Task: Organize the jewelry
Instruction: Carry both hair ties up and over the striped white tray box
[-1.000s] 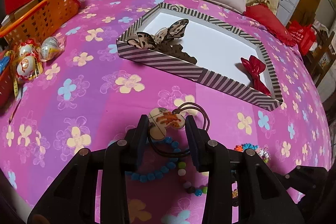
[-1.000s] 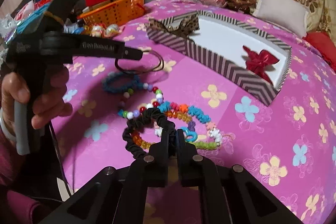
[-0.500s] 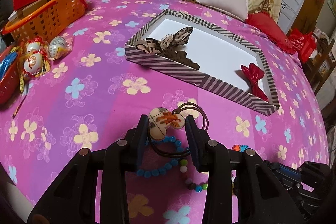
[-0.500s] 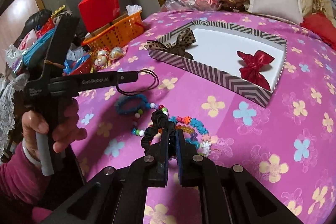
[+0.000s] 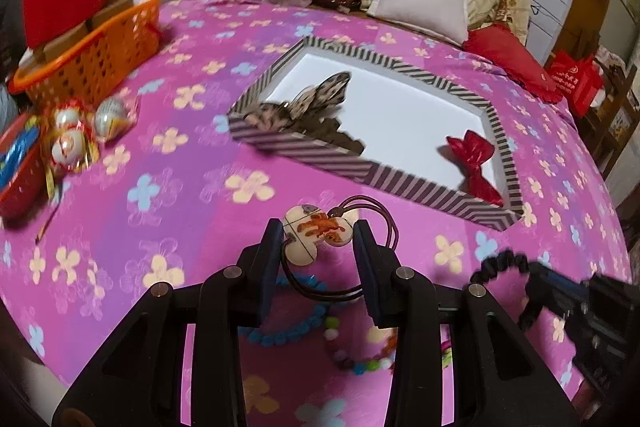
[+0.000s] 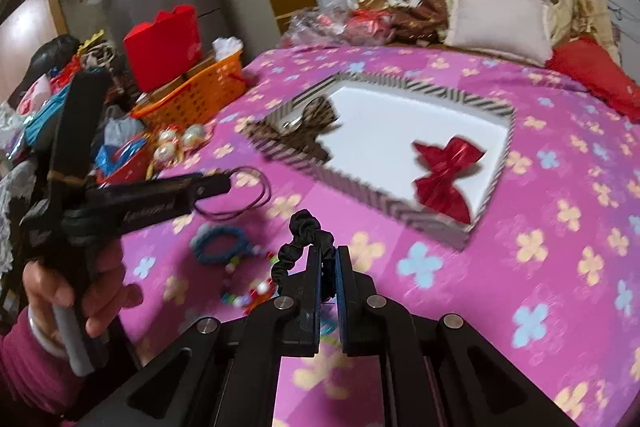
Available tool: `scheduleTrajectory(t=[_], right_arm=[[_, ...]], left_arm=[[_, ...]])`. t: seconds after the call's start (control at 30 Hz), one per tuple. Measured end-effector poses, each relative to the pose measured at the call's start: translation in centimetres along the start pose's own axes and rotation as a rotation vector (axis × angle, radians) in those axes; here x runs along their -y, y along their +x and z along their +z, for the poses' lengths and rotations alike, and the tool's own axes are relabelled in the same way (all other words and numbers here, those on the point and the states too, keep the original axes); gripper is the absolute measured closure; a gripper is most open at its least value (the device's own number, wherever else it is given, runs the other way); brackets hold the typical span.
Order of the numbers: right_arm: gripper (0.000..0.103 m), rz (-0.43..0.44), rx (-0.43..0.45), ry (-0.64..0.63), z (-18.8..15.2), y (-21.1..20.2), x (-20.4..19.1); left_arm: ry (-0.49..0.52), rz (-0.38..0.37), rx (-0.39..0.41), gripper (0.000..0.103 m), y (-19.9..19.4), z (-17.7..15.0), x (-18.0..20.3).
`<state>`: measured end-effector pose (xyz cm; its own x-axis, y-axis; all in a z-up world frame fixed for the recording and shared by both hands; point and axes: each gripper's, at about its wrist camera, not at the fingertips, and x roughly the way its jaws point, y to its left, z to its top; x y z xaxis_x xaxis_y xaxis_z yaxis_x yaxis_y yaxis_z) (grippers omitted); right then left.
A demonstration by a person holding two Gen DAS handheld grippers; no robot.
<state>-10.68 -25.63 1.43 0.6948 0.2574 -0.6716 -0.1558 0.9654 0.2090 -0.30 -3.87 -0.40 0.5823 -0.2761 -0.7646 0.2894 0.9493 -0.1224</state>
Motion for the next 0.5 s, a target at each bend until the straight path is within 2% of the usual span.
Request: scheduleTrajectory(t=[0.23, 0.5], right_arm=[[0.097, -0.048, 0.035, 0.021, 2.7, -0.3, 2.1], [0.097, -0.059, 0.043, 0.047, 3.3, 0.0, 3.1]], left_arm=[[0.037, 0.020, 0.011, 0.068, 0.5, 1.4, 1.6], [0.074, 0.042, 0.050, 0.068, 0.5, 3.4, 2.9]])
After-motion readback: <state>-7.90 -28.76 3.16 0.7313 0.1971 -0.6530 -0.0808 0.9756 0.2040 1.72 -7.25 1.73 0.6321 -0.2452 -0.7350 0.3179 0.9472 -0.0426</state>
